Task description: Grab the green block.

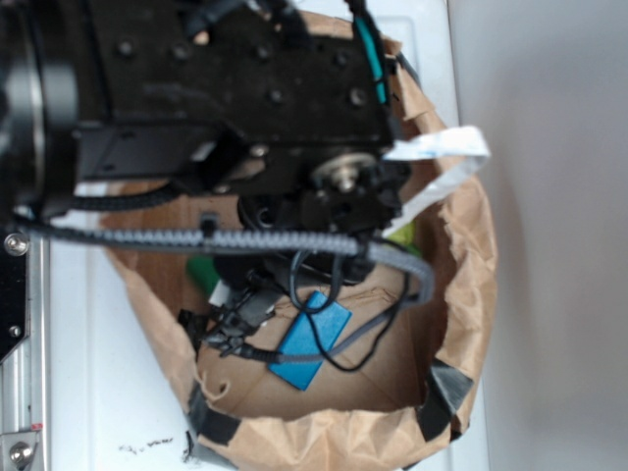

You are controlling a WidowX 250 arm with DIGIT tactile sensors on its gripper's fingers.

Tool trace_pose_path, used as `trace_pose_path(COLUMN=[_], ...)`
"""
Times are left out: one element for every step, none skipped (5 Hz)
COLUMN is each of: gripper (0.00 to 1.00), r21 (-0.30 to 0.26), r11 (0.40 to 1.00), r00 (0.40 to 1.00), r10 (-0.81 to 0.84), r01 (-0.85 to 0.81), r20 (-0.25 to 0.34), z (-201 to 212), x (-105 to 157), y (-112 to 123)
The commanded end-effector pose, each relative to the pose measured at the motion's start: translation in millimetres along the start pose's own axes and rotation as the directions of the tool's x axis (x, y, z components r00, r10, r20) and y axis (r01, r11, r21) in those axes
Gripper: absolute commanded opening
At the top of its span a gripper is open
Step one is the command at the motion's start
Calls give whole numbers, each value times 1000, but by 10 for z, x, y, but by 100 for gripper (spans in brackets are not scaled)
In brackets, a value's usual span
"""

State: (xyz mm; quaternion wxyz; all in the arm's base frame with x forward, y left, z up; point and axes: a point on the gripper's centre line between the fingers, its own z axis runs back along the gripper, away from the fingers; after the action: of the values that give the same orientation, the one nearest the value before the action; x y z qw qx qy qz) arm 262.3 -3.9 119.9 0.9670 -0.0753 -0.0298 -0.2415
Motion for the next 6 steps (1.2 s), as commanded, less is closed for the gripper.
trace_pose_path(gripper=[0,98,100,100,100,100], r21=[35,32,54,53,17,11], r11=[993,996,999,996,999,1000], r00=[991,995,998,994,998,1000], r10=[111,78,-3,-70,-48,0], r01=[-114,-80,-1,66,47,0], r20=[79,63,66,81,47,12], z=[367,324,224,144,-16,-120], x=[135,121,65,13,3,-7], y=[47,60,90,122,282,430])
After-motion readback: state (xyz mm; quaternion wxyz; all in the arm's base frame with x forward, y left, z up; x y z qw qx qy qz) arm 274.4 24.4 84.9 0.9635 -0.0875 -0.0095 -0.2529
